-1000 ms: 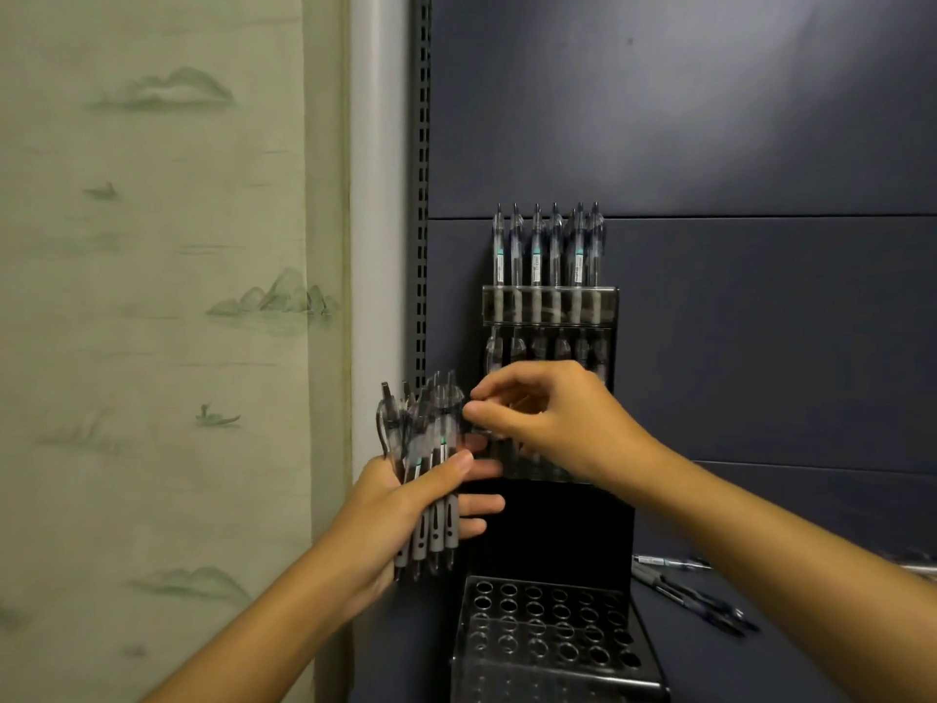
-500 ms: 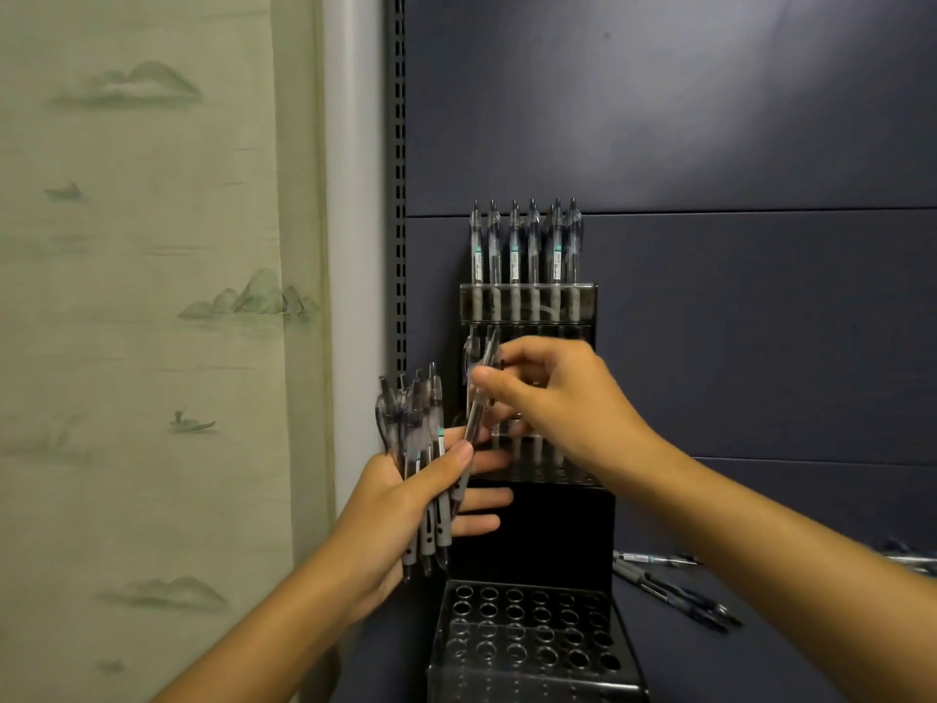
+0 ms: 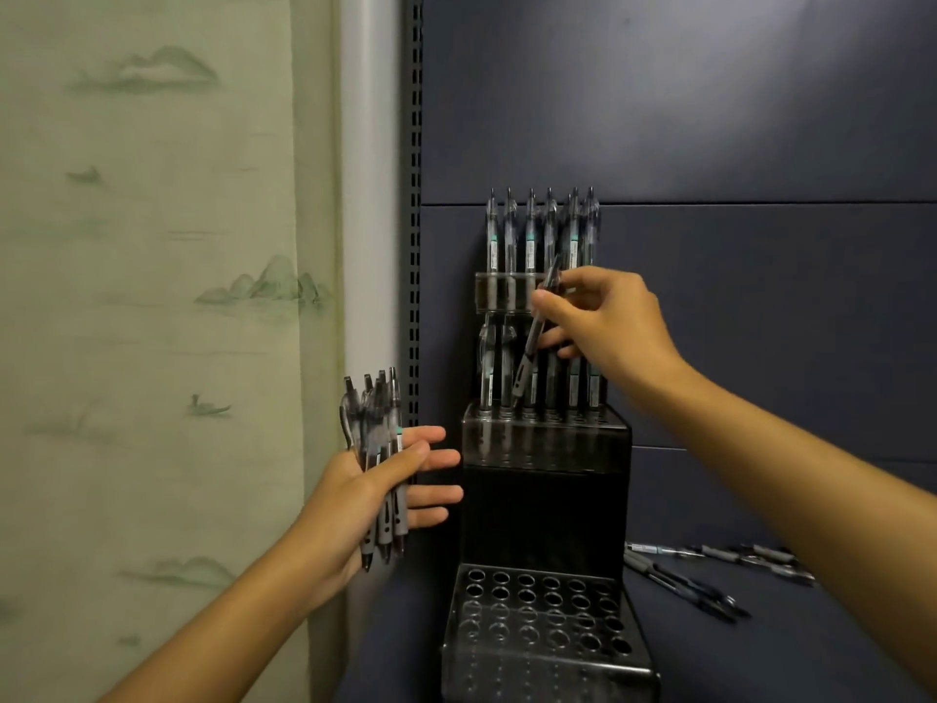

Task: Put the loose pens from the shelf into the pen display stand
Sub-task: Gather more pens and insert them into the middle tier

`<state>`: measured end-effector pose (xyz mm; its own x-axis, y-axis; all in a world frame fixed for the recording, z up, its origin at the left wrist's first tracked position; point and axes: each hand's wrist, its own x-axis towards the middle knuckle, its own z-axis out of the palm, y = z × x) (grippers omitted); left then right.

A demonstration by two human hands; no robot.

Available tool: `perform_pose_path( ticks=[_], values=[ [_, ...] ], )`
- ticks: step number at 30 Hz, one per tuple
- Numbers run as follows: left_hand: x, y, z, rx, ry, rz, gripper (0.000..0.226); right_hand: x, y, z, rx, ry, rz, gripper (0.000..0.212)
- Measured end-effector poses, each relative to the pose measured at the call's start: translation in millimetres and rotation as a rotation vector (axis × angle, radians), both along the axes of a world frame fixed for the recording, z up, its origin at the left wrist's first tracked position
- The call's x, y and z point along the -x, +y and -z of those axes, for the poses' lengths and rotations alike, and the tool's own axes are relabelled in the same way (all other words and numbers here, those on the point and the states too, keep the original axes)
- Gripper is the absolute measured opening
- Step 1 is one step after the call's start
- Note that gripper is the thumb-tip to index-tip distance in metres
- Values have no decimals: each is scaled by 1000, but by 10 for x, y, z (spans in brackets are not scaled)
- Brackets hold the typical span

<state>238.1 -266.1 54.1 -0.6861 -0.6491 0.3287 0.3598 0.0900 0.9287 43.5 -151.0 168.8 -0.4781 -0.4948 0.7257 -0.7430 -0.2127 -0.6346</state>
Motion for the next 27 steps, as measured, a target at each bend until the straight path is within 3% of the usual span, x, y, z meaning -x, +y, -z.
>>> perform_pose_path(
  ticks=[7,12,23,27],
  values=[
    [-19,51,-1,39,-17,15,23,-65,-106,77,-63,90,40,39],
    [-35,68,-27,83,-34,47,23,-91,-117,131,-183,74,15,28],
    [-16,95,-88,101,-45,82,22,-91,-134,113,-282,224,174,28],
    [-17,93,-88,87,-45,80,22,-101,-143,106,-275,189,132,27]
  ],
)
